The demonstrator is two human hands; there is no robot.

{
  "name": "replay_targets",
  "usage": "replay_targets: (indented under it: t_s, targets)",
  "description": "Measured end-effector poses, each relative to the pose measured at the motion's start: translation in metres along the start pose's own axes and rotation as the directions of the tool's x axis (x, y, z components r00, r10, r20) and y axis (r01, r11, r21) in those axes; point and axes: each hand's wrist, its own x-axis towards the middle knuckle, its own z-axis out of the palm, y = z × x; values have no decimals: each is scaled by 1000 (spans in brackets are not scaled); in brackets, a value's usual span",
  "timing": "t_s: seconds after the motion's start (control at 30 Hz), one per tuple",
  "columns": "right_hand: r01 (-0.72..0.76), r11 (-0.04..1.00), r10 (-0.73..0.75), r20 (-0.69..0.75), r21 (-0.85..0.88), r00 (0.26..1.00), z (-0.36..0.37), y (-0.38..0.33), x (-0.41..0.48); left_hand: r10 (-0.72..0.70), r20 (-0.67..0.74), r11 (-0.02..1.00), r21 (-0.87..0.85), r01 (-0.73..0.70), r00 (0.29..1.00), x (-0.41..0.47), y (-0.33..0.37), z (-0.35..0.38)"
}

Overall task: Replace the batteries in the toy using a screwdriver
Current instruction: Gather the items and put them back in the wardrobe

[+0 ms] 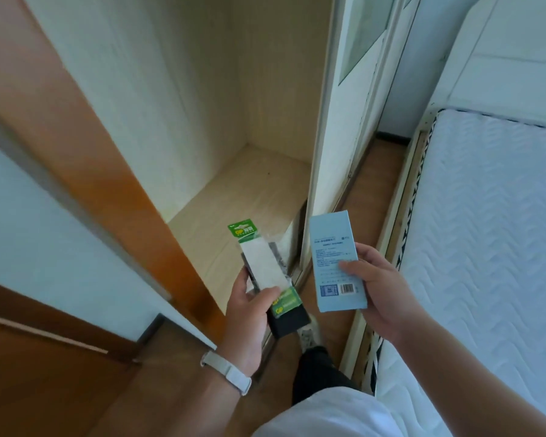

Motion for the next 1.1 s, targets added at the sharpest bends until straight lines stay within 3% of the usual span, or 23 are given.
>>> replay_targets:
  t_s: [0.2,0.37,0.63,0.83,1.1]
  targets:
    - [-96,994,100,81,-49,992,4,-29,107,-16,-144,997,-82,4,989,75,3,27]
    - [-194,963,231,197,-188,953,14,-68,219,-12,-319,988,-153,-39,948,160,24,54]
    - [-224,871,410,396,-438,822,36,-128,346,-56,-594,958,-258,-124,803,249,57,84]
    - [-168,784,515,475,-598,714,58,-117,399,-60,-708,935,-286,-208,704,279,67,77]
    - [-16,751,415,453,-660,789,89,-80,427,27,-779,947,-181,-265,626,301,68,41]
